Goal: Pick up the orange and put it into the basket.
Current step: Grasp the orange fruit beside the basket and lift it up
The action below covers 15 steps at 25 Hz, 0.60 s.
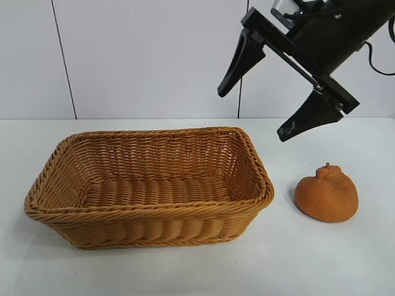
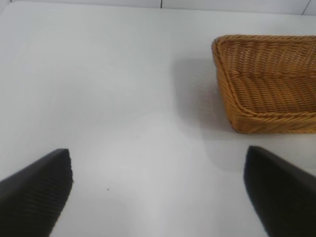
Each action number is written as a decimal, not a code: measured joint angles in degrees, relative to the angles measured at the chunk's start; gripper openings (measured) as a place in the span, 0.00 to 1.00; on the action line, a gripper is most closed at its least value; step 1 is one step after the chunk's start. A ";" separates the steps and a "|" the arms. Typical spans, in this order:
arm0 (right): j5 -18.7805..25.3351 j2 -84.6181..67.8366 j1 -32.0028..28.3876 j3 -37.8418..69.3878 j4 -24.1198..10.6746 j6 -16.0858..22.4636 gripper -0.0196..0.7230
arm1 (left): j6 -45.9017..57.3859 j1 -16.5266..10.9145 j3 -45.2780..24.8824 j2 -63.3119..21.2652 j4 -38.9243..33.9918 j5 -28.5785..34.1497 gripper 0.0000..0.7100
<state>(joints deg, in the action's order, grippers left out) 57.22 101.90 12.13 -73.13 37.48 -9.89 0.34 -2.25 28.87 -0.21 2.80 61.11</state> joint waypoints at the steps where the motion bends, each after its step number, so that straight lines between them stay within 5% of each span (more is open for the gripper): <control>1: 0.25 0.00 -0.88 -0.07 -0.90 0.05 0.96 | 0.00 0.00 0.00 -0.03 0.00 0.00 0.95; 7: 2.48 0.00 -7.04 -0.07 -8.54 2.10 0.96 | 0.00 0.00 0.00 -0.03 0.00 0.00 0.95; 15: 4.91 0.00 -4.91 -0.13 -28.50 9.46 0.96 | 0.00 0.00 0.00 -0.03 0.00 0.00 0.95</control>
<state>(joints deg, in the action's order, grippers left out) 62.12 101.90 7.23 -73.26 8.98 -0.43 0.34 -2.25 28.87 -0.24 2.80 61.11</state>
